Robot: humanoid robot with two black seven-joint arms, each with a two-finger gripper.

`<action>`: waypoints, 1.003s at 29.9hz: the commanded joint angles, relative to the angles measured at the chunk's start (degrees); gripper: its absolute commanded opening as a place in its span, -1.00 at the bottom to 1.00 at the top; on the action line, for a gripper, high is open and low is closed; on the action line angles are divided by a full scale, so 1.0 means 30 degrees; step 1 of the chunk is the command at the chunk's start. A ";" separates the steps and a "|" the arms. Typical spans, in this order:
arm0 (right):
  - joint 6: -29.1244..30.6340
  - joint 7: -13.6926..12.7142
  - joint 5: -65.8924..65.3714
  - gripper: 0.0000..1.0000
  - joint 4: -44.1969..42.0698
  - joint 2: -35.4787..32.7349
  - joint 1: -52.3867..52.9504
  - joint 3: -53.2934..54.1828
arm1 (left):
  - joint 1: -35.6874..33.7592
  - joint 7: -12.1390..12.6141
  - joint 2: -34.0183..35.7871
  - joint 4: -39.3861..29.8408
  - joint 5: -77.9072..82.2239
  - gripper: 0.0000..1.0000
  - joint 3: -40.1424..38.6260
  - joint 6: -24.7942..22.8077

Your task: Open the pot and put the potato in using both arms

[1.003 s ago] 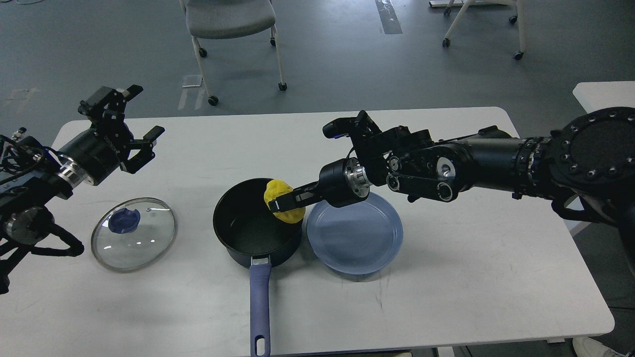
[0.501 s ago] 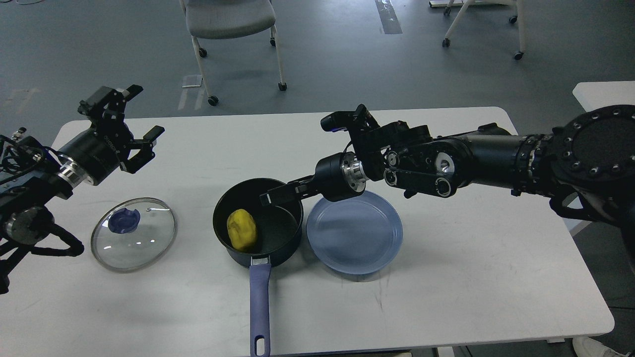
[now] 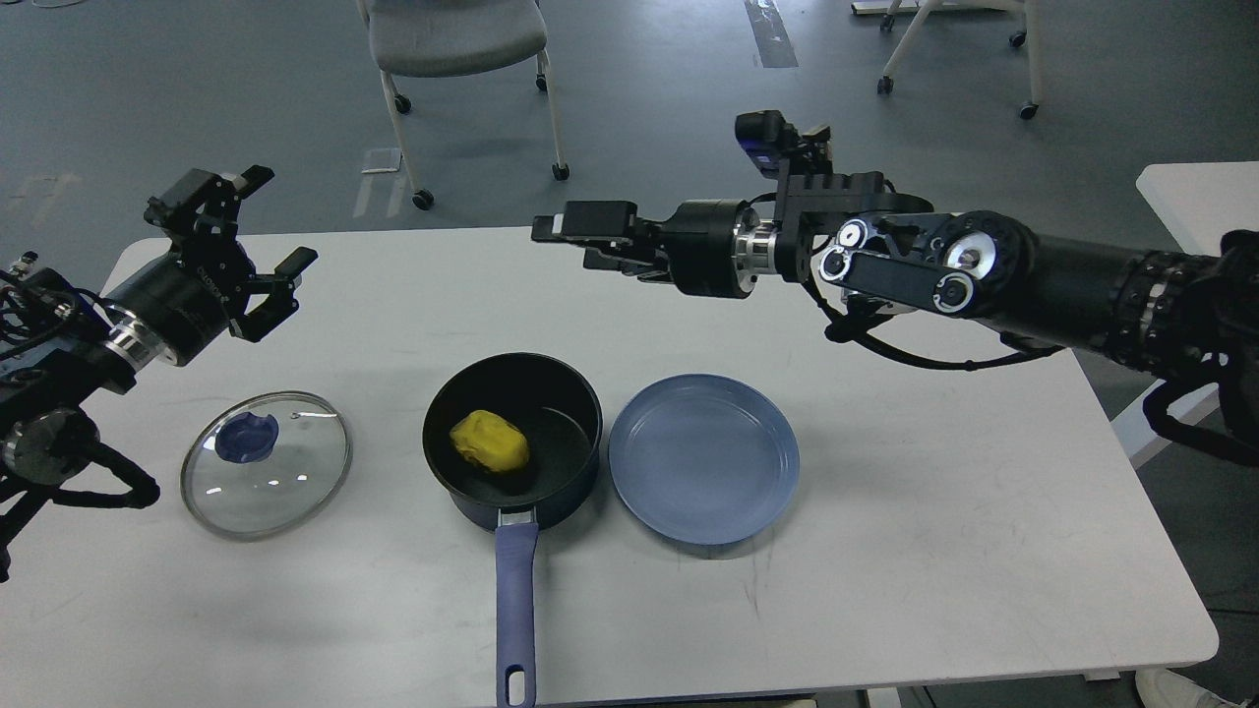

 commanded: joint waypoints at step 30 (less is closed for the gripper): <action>0.3764 0.0000 0.6845 1.00 -0.2707 -0.2755 -1.2877 1.1060 | 0.1152 0.0000 -0.1952 0.0204 0.0077 0.95 -0.0001 0.0000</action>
